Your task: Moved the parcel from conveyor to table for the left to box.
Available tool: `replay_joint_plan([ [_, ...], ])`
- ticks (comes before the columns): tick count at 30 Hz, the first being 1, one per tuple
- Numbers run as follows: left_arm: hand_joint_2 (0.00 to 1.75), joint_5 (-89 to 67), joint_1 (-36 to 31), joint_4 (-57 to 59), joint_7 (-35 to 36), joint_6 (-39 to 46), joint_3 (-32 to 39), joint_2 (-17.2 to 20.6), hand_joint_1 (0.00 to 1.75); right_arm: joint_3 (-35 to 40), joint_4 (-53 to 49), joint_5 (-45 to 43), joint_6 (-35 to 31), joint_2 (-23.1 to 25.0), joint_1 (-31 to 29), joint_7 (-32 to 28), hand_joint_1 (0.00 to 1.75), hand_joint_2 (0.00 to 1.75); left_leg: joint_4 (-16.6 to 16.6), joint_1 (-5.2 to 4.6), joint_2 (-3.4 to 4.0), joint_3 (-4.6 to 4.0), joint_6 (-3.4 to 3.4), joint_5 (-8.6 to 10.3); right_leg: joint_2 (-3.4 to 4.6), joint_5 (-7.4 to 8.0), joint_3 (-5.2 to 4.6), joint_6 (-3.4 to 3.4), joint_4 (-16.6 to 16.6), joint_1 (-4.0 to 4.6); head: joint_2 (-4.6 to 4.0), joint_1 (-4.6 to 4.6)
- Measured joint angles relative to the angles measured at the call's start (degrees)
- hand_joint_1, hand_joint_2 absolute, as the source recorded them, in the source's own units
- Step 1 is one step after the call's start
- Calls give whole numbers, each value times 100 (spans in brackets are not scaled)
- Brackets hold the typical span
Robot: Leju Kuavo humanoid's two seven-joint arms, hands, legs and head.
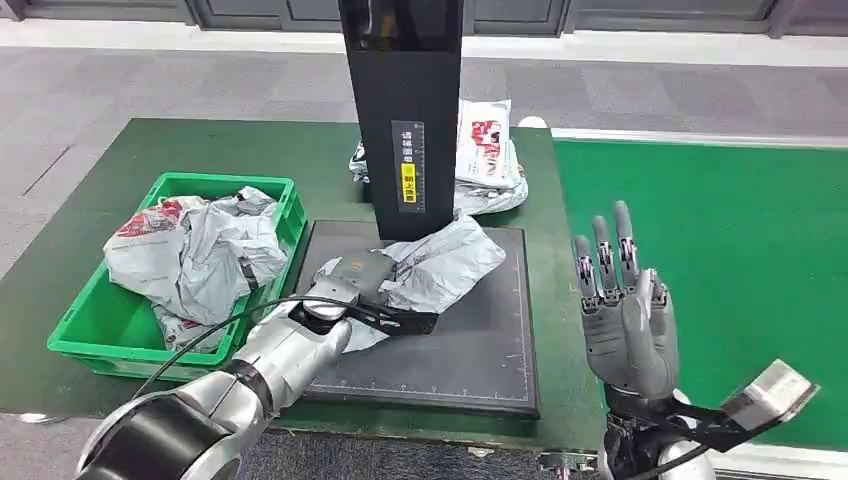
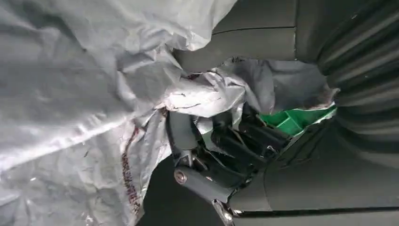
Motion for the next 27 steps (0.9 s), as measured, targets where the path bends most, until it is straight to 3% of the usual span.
replay_joint_plan([
  [3, 175, -2, 7, 42, 136, 279, 0, 4, 175, -7, -44, -44, 0, 0, 44, -7, 0, 175, 0, 0, 0, 0, 0, -2, 0, -3, -1, -2, 0, 0, 0, 0],
  [7, 175, 0, 225, -204, 541, 1486, 70, 61, 175, -123, -166, -42, 13, 20, 231, -15, 0, 175, 1, 0, 0, 30, -6, 11, 0, 4, -23, -2, 0, 0, 0, 0],
  [9, 175, 0, 379, -563, 612, 1749, 197, 129, 175, -225, -230, 2, 28, 35, 327, -24, 0, 175, 1, 1, -1, 3, -6, 37, -1, 23, -53, -3, 1, 0, 0, 2],
  [18, 175, 44, 1653, -4175, 378, 2431, 1212, 356, 175, -706, -542, 146, 15, 282, 904, -212, 0, 175, 1, -1, -3, -40, 2, 30, 0, 19, -94, 1, 1, 3, 0, 2],
  [27, 175, 175, 2360, -6092, 249, 3008, 1828, 442, 175, -933, -756, 146, -20, 426, 1242, -262, 0, 175, 1, -2, -5, -49, 3, 29, -1, 17, -100, 4, 1, 3, 0, 2],
])
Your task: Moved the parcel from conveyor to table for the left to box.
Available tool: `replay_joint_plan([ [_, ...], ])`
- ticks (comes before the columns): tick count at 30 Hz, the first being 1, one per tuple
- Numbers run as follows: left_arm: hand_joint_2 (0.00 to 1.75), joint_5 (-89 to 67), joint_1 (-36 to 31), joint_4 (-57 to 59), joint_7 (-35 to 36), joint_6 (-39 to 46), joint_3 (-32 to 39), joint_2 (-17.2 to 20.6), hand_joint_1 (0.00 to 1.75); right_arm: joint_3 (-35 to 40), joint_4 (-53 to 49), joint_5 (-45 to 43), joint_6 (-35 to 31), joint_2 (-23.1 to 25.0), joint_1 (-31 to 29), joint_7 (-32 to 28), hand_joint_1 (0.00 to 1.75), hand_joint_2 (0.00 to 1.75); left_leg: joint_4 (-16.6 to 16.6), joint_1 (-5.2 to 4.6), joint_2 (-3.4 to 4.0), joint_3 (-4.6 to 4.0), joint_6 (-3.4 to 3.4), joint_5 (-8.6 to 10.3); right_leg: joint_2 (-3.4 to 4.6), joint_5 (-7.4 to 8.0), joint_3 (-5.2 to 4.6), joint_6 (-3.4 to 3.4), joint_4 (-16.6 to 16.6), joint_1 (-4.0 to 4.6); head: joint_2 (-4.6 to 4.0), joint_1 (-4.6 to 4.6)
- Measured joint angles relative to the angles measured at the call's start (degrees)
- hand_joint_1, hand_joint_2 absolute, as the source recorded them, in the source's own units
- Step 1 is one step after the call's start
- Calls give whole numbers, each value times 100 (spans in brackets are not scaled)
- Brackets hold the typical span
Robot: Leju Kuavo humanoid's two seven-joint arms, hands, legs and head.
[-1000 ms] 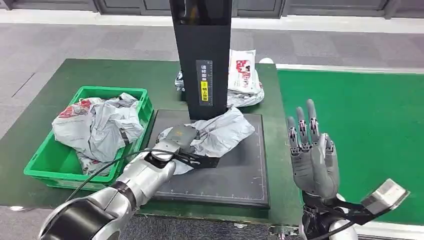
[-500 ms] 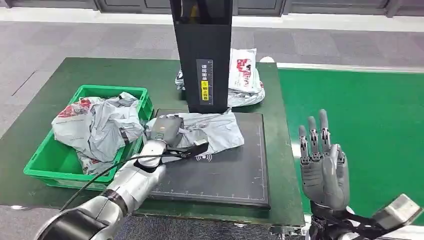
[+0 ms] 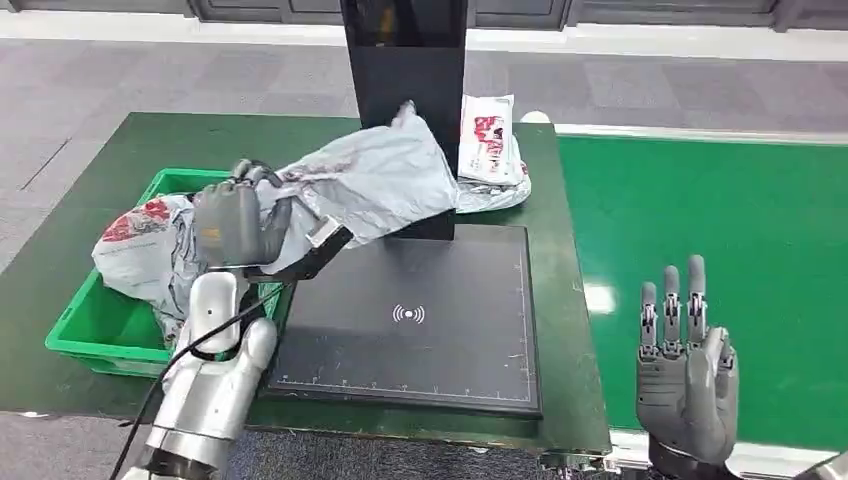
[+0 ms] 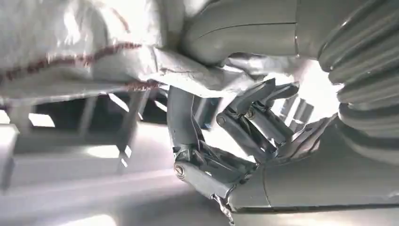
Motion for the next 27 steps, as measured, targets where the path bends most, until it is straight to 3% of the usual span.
replay_joint_plan([
  [9, 175, 75, 278, -1207, -131, 395, 948, 249, 175, -116, -35, 85, 35, 170, 91, 52, 0, 175, 0, 2, -2, -2, -1, 1, -2, -1, -3, -1, 0, 3, 0, -2],
  [21, 175, -74, -4, -1424, 42, 343, 1893, 903, 175, -164, 48, 61, 190, 240, 23, 103, 0, 175, 0, 4, -1, -3, -8, 6, 0, 2, -5, -4, 0, 7, 0, -2],
  [27, 175, -120, -136, -1433, 55, 166, 2026, 1029, 175, -164, 149, 42, 205, 240, -65, 118, 0, 175, 0, 4, -2, -4, -8, 7, 0, 2, -4, -4, 0, 5, 0, -2],
])
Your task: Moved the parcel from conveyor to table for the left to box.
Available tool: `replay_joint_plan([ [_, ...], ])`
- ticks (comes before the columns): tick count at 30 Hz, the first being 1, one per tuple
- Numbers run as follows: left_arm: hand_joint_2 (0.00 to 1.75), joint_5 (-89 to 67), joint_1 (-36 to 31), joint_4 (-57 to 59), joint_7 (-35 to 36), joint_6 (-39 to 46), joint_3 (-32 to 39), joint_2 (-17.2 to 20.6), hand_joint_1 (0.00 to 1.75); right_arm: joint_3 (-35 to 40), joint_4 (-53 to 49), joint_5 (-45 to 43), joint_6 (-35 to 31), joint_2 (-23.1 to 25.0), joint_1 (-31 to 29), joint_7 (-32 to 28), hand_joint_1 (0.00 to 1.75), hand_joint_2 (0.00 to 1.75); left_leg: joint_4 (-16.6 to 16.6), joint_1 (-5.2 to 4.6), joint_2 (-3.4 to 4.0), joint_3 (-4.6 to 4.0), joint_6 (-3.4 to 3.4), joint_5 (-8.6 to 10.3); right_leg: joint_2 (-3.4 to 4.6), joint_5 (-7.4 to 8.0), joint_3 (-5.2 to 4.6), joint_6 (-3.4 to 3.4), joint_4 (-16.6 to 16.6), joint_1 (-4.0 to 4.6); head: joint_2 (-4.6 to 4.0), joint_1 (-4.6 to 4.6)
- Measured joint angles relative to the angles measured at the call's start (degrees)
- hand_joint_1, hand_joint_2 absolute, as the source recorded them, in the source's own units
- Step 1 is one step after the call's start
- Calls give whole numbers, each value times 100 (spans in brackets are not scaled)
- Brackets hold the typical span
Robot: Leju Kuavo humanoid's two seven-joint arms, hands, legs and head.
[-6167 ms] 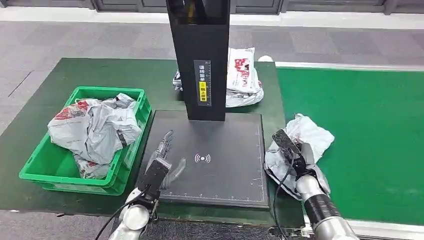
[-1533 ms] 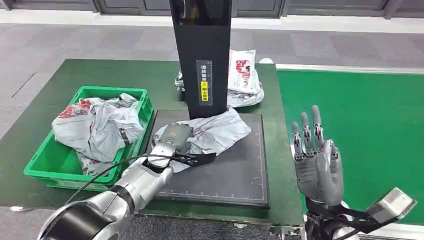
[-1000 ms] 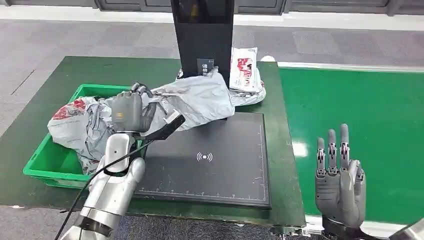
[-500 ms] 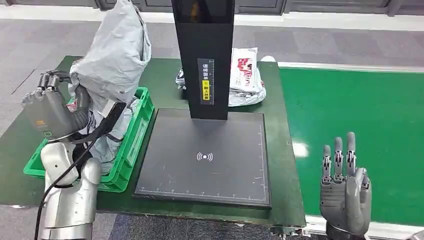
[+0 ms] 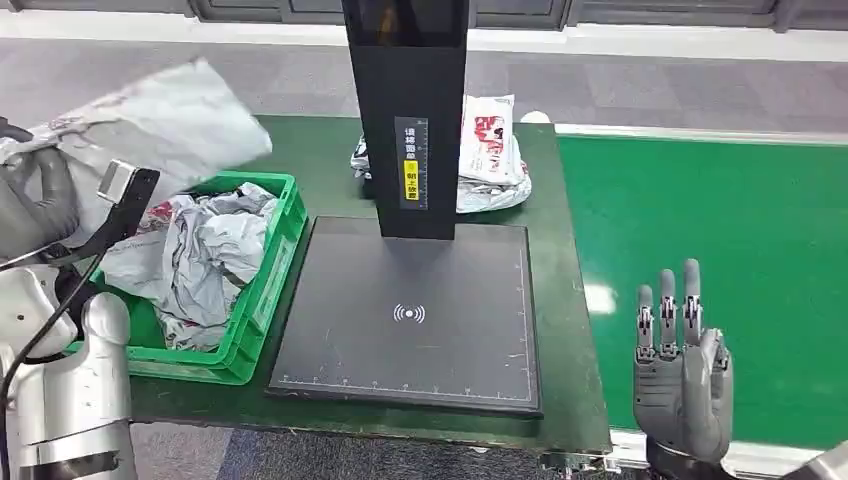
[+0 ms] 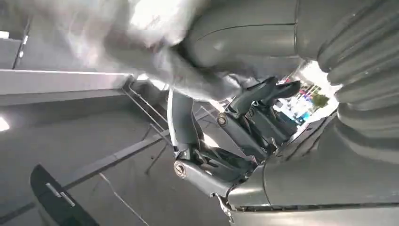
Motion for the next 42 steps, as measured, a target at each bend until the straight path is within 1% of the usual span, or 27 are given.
replay_joint_plan([
  [5, 175, -9, -14, -78, 13, -15, 2, 41, 175, 0, 118, -74, -4, 0, -99, 31, 0, 175, 1, -1, -1, 0, 0, 0, 0, 0, 0, 0, 0, -1, 0, 0],
  [11, 175, -50, -145, -66, 117, -406, -7, 55, 175, 0, 188, -92, -57, 0, -111, 33, 0, 175, 1, -1, 1, 1, 0, 0, 0, 0, -3, 0, 0, 0, 0, 0],
  [13, 175, -52, -184, -33, 344, -713, -77, 103, 175, 0, 197, -129, -68, 0, -111, 35, 0, 175, 1, -1, 0, 1, 0, 0, 1, 0, -5, -1, 0, 0, 0, 0],
  [16, 175, -52, -238, 164, 1135, -1531, -499, 394, 175, 0, 210, -177, -55, -2, -111, 37, 0, 175, 1, 0, 0, 1, -4, 2, 0, 1, -6, -1, 0, 1, 0, 0],
  [18, 175, -52, -245, 288, 1436, -1624, -749, 524, 175, 0, 212, -177, -44, -2, -110, 35, 0, 175, 1, 0, 1, 0, -4, 3, 1, 1, -5, -1, 0, 2, 0, 2],
  [22, 175, -52, -315, 533, 1517, -1908, -1010, 680, 175, 0, 221, -179, 24, -4, -112, 35, 0, 175, 1, -1, 0, 0, -4, 2, 0, 1, -4, -1, 0, 0, 0, 0],
  [29, 175, -54, -446, 1224, 1567, -2115, -1102, 857, 175, 0, 317, -186, 46, -4, -166, 44, 0, 175, 1, 0, 2, 0, -4, 2, 2, 1, -6, -1, 0, 1, 0, 2],
  [35, 175, -54, -494, 1750, 1855, -2561, -1228, 1021, 175, 0, 376, -264, 63, -4, -192, 87, 0, 175, 1, 0, 3, 0, -4, 2, 2, 1, -6, -1, 0, 1, 0, 0],
  [42, 175, -55, -442, 2066, 1954, -2608, -1364, 1099, 175, 0, 444, -262, 63, -4, -219, 90, 0, 175, 1, -1, 1, -2, -4, 2, 2, 1, -4, -1, 0, 0, 0, 0],
])
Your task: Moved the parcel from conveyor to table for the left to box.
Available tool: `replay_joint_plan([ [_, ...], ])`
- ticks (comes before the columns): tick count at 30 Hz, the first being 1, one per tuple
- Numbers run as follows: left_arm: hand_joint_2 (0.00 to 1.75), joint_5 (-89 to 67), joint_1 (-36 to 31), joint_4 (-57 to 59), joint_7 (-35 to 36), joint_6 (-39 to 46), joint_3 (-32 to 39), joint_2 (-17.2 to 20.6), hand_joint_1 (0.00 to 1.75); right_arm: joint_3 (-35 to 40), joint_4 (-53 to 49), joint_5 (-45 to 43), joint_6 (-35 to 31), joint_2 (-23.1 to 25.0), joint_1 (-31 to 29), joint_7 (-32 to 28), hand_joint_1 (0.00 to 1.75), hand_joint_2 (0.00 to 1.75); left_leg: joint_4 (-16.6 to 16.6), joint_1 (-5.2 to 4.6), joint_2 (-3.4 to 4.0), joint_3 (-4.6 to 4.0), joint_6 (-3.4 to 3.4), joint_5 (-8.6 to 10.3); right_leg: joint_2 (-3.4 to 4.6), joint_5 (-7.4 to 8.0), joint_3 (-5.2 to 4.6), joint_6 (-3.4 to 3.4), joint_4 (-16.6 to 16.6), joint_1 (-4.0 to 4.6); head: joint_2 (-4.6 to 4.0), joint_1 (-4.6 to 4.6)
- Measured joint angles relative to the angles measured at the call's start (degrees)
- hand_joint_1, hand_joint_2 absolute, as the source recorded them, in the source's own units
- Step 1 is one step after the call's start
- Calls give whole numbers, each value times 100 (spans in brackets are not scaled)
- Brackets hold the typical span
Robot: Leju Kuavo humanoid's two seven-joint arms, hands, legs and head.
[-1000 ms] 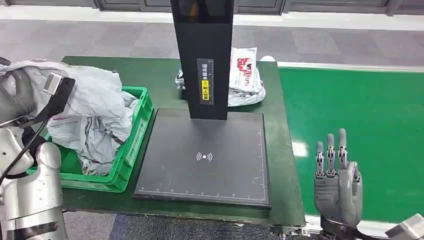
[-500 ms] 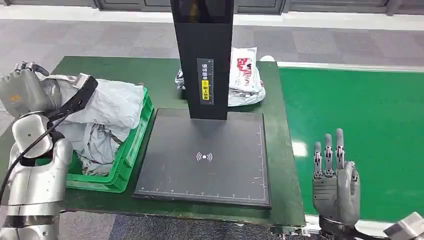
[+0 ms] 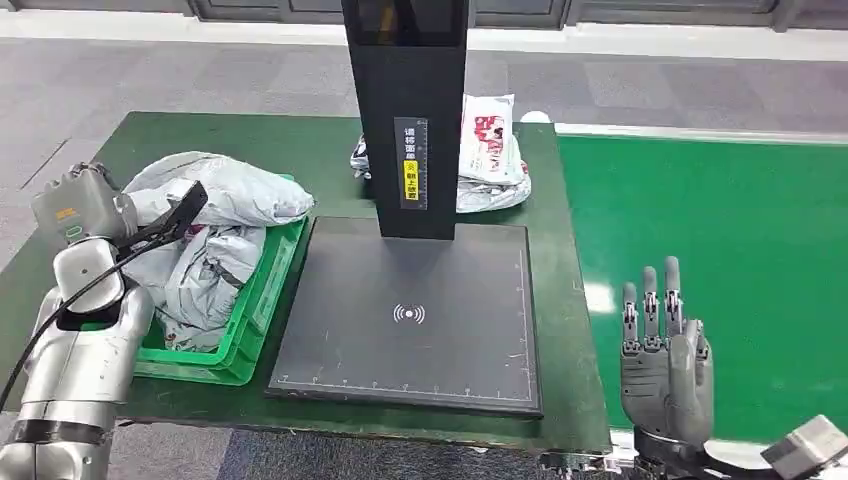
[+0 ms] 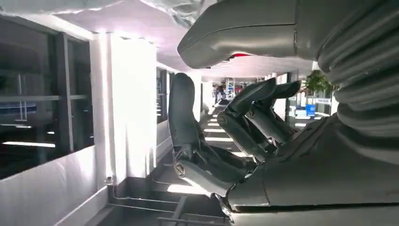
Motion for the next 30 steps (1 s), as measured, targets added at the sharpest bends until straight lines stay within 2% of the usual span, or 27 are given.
replay_joint_plan([
  [1, 175, 0, 0, 20, -2, -39, -19, 9, 166, 0, 6, 0, 0, 0, -3, 0, 0, 175, 0, 0, -1, 0, 0, 0, 0, 0, 0, 0, 0, 0, 0, 2],
  [2, 175, 0, 0, 41, -7, -161, -33, 15, 24, 0, 13, -2, 7, 0, -11, 2, 0, 175, 0, 0, -1, 0, 0, 0, -1, 0, 1, 0, 0, 0, 0, 2],
  [3, 175, 0, 7, 61, -22, -315, -37, 15, 0, 0, 22, -2, 11, 0, -21, 7, 0, 175, 0, -1, -1, -1, 0, 0, -1, 0, 0, 0, 0, -1, 0, 0],
  [4, 0, 0, 18, 107, -17, -508, -50, 15, 0, 0, 35, -4, 28, 0, -39, 15, 0, 175, 0, -1, 0, -1, 0, 0, -1, 0, 0, 0, 0, -1, 0, 0],
  [11, 0, 0, 152, 910, -144, -896, -74, -11, 0, 0, 164, -20, 57, -9, -198, 79, 0, 175, 0, 0, 0, 0, 0, 0, -1, 0, 0, 0, 0, 0, 0, 0],
  [16, 0, 0, 218, 1342, -210, -712, -74, -92, 0, 0, 199, -20, 28, -15, -235, 122, 0, 175, 0, 0, -1, 0, 0, 0, -1, 0, -1, 0, 0, 0, 0, 0],
  [23, 0, 0, 391, 780, -280, 221, -63, -359, 0, -7, 177, -17, -28, -13, -139, 142, 0, 175, 1, -2, -4, -3, 1, -1, -2, 0, 0, 0, 0, -2, 0, 2],
  [26, 0, 0, 564, 257, -731, 1313, 33, -562, 0, -22, 151, -13, -37, -11, -71, 136, 0, 175, 2, -2, 0, -3, 4, -3, 0, 0, -2, 1, -1, -3, 0, 2],
  [30, 0, 13, 999, -994, -1483, 2499, 184, -1030, 0, -101, 103, 13, -31, 4, -3, 109, 0, 175, 2, -4, 6, -4, 8, -14, 1, -2, -3, 2, -1, -5, 0, 2],
])
